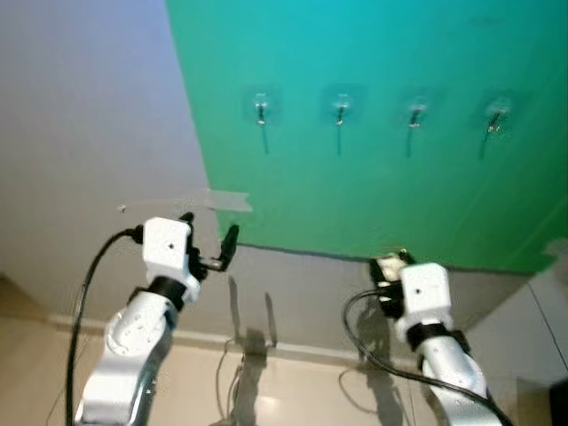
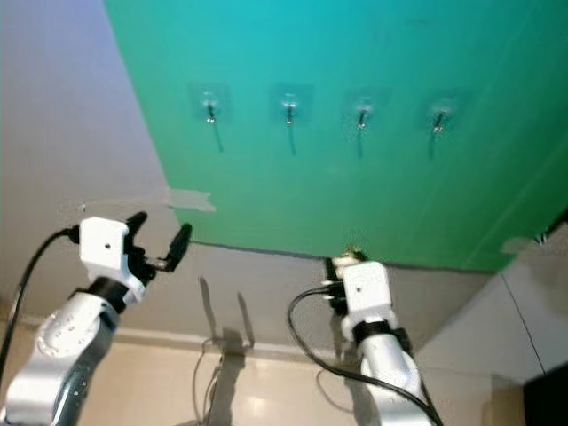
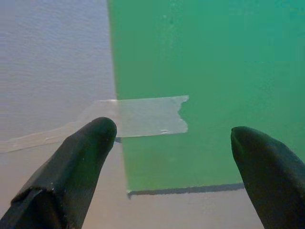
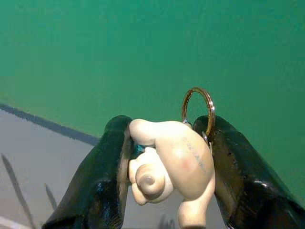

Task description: Hang keys on a hook

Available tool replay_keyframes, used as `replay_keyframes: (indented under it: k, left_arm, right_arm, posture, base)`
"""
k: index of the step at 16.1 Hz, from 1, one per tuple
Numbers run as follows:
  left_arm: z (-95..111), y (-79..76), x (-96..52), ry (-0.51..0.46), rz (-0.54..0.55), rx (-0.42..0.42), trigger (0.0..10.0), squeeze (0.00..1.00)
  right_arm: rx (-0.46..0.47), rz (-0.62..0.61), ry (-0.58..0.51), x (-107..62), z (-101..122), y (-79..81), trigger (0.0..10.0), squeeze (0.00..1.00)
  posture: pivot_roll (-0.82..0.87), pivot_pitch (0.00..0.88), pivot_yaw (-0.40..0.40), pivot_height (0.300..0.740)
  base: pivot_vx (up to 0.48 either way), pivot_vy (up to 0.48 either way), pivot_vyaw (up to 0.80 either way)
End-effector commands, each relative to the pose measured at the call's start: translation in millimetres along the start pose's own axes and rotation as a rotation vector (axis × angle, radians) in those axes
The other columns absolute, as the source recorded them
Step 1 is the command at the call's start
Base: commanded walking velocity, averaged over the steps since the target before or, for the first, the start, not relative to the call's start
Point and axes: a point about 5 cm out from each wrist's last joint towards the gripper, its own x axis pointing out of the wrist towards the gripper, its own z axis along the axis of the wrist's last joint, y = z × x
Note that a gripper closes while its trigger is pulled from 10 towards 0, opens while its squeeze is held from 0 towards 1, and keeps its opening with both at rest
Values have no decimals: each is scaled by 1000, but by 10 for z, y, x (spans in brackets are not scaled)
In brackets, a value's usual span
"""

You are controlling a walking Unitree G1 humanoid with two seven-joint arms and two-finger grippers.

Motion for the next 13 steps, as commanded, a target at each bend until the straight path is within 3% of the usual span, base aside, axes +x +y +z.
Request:
replay_keyframes:
  k: [1, 5, 8, 11, 12, 13]
  left_arm:
    - [3, -46, 18, 1, -16, -7, 10000, 0]
    - [-17, -68, 28, 8, -33, 9, 10000, 0]
    - [-34, -70, 34, 11, -22, -2, 10000, 0]
    - [46, -129, 56, -24, -73, 36, 10000, 0]
    - [82, -176, 71, -41, -114, 53, 10000, 0]
    - [146, -318, 125, -70, -218, 103, 10000, 0]
  right_arm:
    - [-17, -17, -11, 14, 55, -57, 10000, 0]
    - [-59, -1, 4, 75, 56, -55, 10000, 0]
    - [-53, 21, 3, 116, 92, -51, 10000, 0]
    - [-89, 82, -96, 221, 377, -26, 10000, 0]
    - [-97, 106, -112, 266, 442, -24, 10000, 0]
    - [-129, 167, -156, 394, 618, -22, 10000, 0]
  posture:
    - [-31, 0, 34, 740]
    - [-19, 0, 20, 740]
    - [-12, 0, 14, 740]
    - [-9, 0, 13, 740]
    - [-6, 0, 10, 740]
    - [-12, 0, 7, 740]
  base:
    - [0, -458, 763]
    - [0, -458, 769]
    - [0, -461, 0]
    - [0, 0, 0]
    - [0, 0, 0]
    - [0, 0, 0]
